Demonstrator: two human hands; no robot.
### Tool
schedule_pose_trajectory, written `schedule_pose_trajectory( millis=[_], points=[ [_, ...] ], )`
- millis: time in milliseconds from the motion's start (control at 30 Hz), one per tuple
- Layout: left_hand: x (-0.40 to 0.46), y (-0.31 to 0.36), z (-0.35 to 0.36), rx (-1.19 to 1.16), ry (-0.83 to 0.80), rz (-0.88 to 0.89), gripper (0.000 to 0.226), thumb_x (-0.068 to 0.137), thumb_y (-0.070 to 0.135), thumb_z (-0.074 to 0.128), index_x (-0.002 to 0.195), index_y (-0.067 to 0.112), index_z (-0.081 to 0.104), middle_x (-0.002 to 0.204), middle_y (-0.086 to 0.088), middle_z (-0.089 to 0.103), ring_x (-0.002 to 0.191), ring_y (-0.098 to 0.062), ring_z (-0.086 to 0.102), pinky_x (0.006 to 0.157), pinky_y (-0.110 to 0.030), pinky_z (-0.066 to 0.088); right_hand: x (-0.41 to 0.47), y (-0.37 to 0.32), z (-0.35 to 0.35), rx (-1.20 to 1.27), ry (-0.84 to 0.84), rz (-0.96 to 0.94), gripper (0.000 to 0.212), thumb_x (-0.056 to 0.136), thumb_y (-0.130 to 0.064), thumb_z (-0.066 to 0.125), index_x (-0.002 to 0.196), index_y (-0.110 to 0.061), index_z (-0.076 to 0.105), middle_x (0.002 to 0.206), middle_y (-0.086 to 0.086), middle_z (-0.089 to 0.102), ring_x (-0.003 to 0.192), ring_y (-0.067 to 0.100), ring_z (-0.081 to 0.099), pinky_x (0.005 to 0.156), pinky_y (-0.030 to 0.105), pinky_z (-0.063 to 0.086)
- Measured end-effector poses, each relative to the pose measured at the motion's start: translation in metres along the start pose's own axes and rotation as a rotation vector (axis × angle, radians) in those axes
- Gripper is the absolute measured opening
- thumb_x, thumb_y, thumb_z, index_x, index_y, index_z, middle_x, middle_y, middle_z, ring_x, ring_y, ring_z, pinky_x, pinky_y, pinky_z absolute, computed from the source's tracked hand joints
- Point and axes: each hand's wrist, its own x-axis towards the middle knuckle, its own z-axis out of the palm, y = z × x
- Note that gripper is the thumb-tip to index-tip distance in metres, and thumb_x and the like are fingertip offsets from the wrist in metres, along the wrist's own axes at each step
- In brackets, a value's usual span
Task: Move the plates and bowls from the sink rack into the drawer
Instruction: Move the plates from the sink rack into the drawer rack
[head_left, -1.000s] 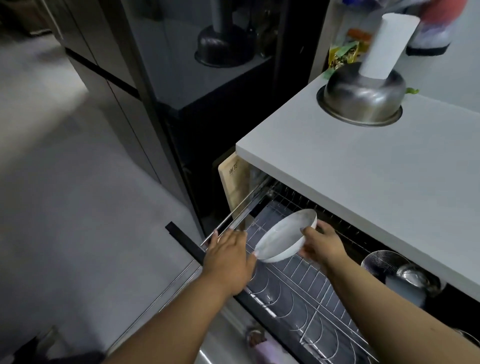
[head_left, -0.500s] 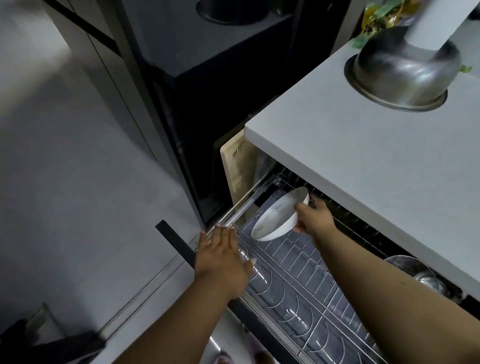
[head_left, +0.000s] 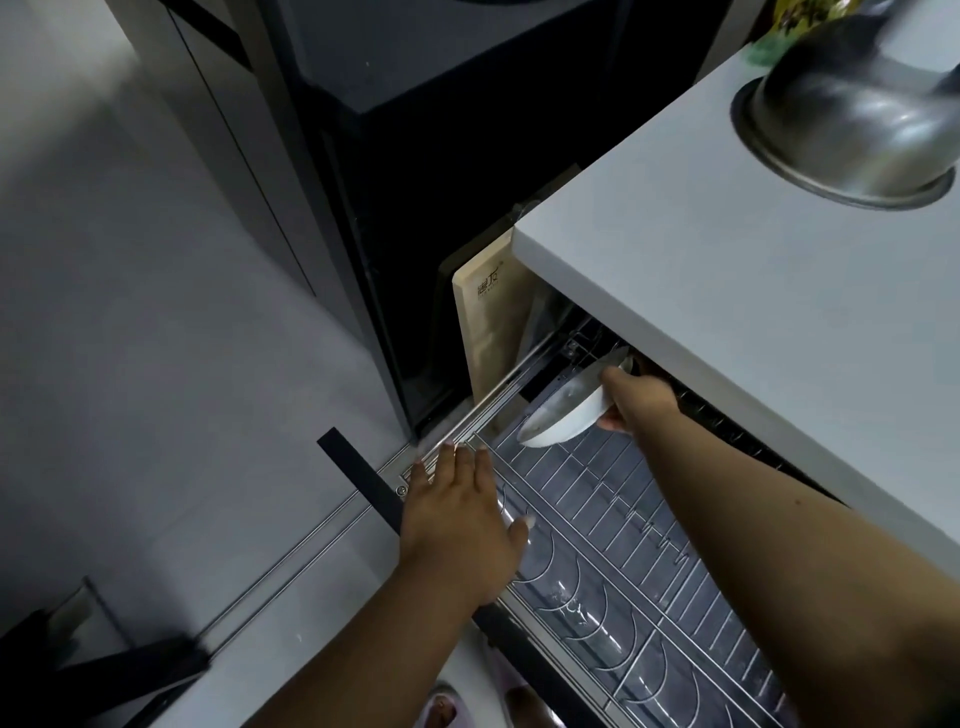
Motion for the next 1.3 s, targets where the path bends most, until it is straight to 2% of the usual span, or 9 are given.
schedule_pose_trajectory(
  millis=[267, 400, 567, 700, 800, 933, 1067, 1200, 1300],
  points=[
    [0.002, -0.002, 0.004, -0.05, 0.03, 0.008, 0.084, 0.093, 0.064, 0.024, 0.152, 0.011, -0.003, 0.16, -0.014, 0.004, 0.148, -0.027, -0.002, 0.119, -0.048, 0.006, 0.018, -0.015, 0.016, -0.069, -0.037, 0.006, 0.028, 0.085, -0.035, 0.06, 0.099, -0.01, 0.059, 0.097, 0.008, 0.065, 0.085, 0.026, 0.069, 0.082, 0.039, 0.058],
    [0.003, -0.002, 0.006, -0.064, 0.037, 0.009, 0.083, 0.093, 0.063, 0.025, 0.152, 0.012, -0.005, 0.16, -0.014, 0.003, 0.148, -0.027, 0.0, 0.119, -0.047, 0.006, 0.028, -0.023, 0.025, -0.077, -0.051, 0.026, 0.032, 0.084, -0.038, 0.062, 0.104, -0.013, 0.06, 0.105, 0.01, 0.065, 0.085, 0.024, 0.066, 0.062, 0.034, 0.057],
    [0.003, -0.002, 0.007, -0.066, 0.063, 0.006, 0.084, 0.092, 0.064, 0.026, 0.152, 0.012, -0.004, 0.16, -0.014, 0.007, 0.148, -0.028, 0.004, 0.119, -0.047, 0.01, 0.033, -0.03, 0.033, -0.107, -0.064, 0.037, 0.038, 0.086, -0.045, 0.059, 0.111, -0.016, 0.058, 0.111, 0.008, 0.064, 0.081, 0.023, 0.065, 0.068, 0.034, 0.057],
    [0.004, -0.002, 0.009, -0.08, 0.081, -0.005, 0.084, 0.092, 0.065, 0.027, 0.152, 0.014, -0.001, 0.159, -0.014, 0.011, 0.147, -0.027, 0.009, 0.118, -0.045, 0.014, 0.035, -0.03, 0.036, -0.132, -0.066, 0.029, 0.039, 0.087, -0.047, 0.057, 0.112, -0.017, 0.057, 0.118, 0.009, 0.062, 0.095, 0.026, 0.064, 0.065, 0.033, 0.056],
    [0.004, -0.002, 0.009, -0.085, 0.085, -0.014, 0.083, 0.092, 0.063, 0.029, 0.153, 0.014, 0.001, 0.159, -0.014, 0.012, 0.146, -0.027, 0.012, 0.117, -0.044, 0.017, 0.031, -0.028, 0.036, -0.168, -0.056, 0.017, 0.05, 0.088, -0.054, 0.054, 0.118, -0.013, 0.055, 0.114, 0.011, 0.059, 0.086, 0.027, 0.061, 0.078, 0.038, 0.058],
    [0.002, -0.001, 0.007, -0.098, 0.109, -0.012, 0.079, 0.093, 0.06, 0.032, 0.153, 0.014, 0.007, 0.157, -0.011, 0.021, 0.142, -0.024, 0.022, 0.113, -0.04, 0.024, 0.01, -0.012, 0.028, -0.35, -0.041, -0.045, 0.055, 0.088, -0.064, 0.045, 0.098, -0.01, 0.052, 0.096, 0.017, 0.056, 0.084, 0.033, 0.064, 0.09, 0.043, 0.053],
    [-0.003, 0.001, 0.001, -0.114, 0.155, 0.02, 0.068, 0.095, 0.054, 0.032, 0.15, 0.017, 0.017, 0.145, -0.004, 0.042, 0.129, -0.019, 0.041, 0.1, -0.032, 0.035, -0.02, 0.013, 0.016, -0.386, -0.078, -0.149, 0.074, 0.09, -0.06, 0.044, 0.137, -0.004, 0.037, 0.113, 0.02, 0.058, 0.102, 0.034, 0.062, 0.093, 0.045, 0.05],
    [-0.008, 0.001, -0.004, -0.193, 0.168, 0.046, 0.052, 0.097, 0.05, 0.034, 0.141, 0.024, 0.033, 0.129, 0.002, 0.056, 0.113, -0.017, 0.054, 0.089, -0.029, 0.04, -0.064, 0.04, -0.004, -0.39, -0.126, -0.225, 0.042, 0.089, -0.059, 0.043, 0.098, -0.019, 0.053, 0.087, 0.009, 0.061, 0.076, 0.023, 0.058, 0.075, 0.032, 0.046],
    [-0.015, 0.007, -0.01, -0.371, 0.163, 0.076, 0.052, 0.098, 0.045, 0.037, 0.145, 0.022, 0.033, 0.136, -0.003, 0.052, 0.118, -0.02, 0.053, 0.094, -0.033, 0.045, -0.102, 0.055, -0.034, -0.306, -0.075, -0.23, 0.04, 0.091, -0.054, 0.048, 0.103, -0.018, 0.057, 0.084, 0.004, 0.066, 0.073, 0.019, 0.061, 0.065, 0.028, 0.044]
  ],
)
